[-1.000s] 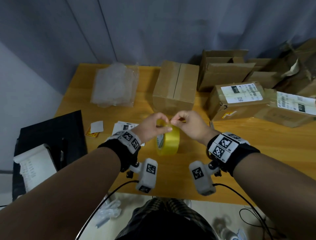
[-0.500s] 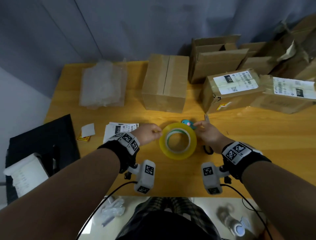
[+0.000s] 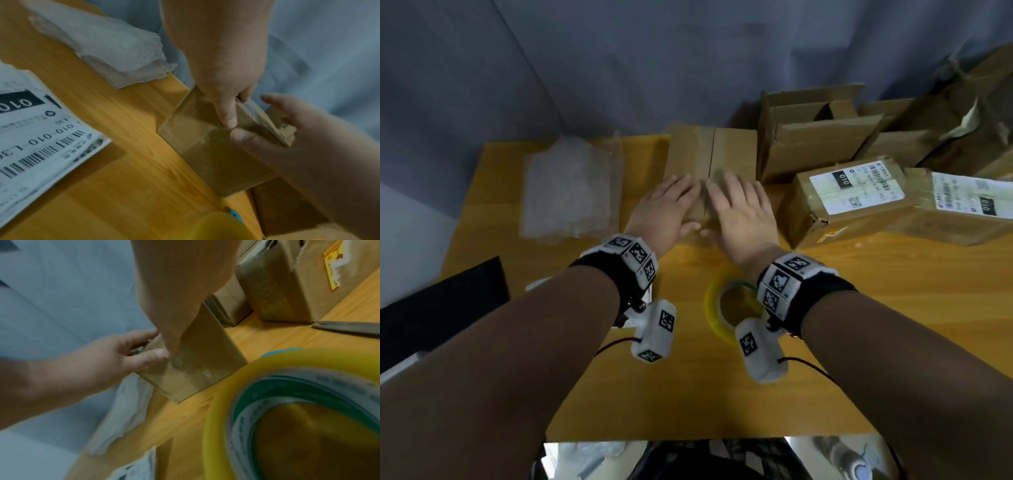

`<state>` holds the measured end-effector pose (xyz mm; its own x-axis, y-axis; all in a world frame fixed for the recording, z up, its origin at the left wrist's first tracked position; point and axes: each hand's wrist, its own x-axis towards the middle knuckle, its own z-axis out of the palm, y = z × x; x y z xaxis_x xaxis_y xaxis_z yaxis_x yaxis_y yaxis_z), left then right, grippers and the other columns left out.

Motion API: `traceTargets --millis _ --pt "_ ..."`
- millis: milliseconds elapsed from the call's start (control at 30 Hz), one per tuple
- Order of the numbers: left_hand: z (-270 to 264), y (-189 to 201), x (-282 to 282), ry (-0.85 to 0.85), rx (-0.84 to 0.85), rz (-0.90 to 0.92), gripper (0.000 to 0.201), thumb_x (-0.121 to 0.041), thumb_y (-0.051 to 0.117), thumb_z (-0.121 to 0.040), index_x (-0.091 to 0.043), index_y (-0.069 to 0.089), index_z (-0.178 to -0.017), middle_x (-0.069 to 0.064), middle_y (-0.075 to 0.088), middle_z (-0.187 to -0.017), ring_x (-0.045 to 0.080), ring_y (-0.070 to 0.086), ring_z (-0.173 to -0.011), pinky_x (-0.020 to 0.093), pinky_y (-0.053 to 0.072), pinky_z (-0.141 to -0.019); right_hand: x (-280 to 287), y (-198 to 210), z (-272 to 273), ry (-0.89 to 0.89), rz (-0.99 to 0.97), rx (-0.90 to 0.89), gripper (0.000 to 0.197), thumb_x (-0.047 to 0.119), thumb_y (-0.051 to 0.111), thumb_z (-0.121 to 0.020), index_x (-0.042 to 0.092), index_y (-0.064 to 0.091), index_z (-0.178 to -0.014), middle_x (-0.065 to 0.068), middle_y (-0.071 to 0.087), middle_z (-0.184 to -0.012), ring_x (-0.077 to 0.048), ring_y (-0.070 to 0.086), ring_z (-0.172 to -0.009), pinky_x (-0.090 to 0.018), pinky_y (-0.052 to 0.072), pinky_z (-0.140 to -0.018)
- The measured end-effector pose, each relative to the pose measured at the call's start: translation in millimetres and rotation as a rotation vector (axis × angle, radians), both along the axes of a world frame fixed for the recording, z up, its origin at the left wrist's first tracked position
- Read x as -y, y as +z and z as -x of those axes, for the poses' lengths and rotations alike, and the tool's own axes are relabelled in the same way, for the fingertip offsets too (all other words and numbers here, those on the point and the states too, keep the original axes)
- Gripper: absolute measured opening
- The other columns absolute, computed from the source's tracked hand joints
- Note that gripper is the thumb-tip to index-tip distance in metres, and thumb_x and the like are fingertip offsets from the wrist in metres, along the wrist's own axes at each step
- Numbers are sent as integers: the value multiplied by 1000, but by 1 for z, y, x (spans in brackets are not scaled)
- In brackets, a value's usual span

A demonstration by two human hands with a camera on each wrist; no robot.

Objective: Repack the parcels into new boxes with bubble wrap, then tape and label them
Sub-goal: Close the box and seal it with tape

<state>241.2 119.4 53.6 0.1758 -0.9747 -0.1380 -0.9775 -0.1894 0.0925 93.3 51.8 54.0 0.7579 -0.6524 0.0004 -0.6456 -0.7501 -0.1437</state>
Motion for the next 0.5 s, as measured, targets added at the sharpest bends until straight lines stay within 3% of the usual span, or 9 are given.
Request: traceTargets --millis 33,100,167,233,333,400,500 --pt "-3 -3 0 -12 -2 -6 69 -44 48 -93 -22 17 -151 1 14 -158 21 11 -146 37 17 -117 3 -8 -6 2 10 -67 76 43 58 -88 21 19 -150 -12 16 -156 -32 16 -143 -48 10 -117" --pt "-8 -7 -2 -34 -1 8 69 -48 47 -93 -23 19 -150 0 16 -158 20 13 -145 35 17 -117 5 -19 -10 -19 34 -162 82 40 69 -80 18 29 -147 -15 28 -152 -37 27 -139 -54 23 -112" --pt "-9 -10 -2 -35 2 22 68 -51 46 -92 -25 21 -150 -1 19 -157 20 15 -145 36 19 -116 5 -25 -9 -34 60 -171 89 43 80 -65 15 41 -140 -17 41 -145 -40 39 -132 -56 36 -102" --pt "-8 -11 -3 -24 12 26 67 -55 43 -91 -27 24 -149 -3 23 -156 20 19 -143 40 24 -113 9 -26 -6 -4 56 -158 91 44 80 -66 15 39 -142 -14 39 -147 -39 36 -134 -55 37 -101" --pt "-6 -8 -12 -61 71 95 65 -60 31 -89 -23 39 -143 1 45 -143 27 40 -126 42 32 -99 21 -21 -2 85 6 -85 87 37 73 -78 21 26 -150 -3 23 -157 -32 18 -144 -48 27 -111" --pt "-9 -8 -21 -131 104 179 63 -58 29 -89 -20 52 -135 2 57 -125 27 50 -110 40 29 -91 28 -18 2 171 -55 -70 86 30 71 -81 24 22 -151 3 16 -159 -25 10 -147 -42 18 -115" --pt "-21 -7 -22 -314 63 222 52 -49 33 -93 -18 61 -125 1 62 -118 25 56 -108 38 30 -94 38 -11 7 309 -96 -74 83 22 69 -83 24 22 -151 5 16 -159 -20 9 -148 -36 -2 -116"
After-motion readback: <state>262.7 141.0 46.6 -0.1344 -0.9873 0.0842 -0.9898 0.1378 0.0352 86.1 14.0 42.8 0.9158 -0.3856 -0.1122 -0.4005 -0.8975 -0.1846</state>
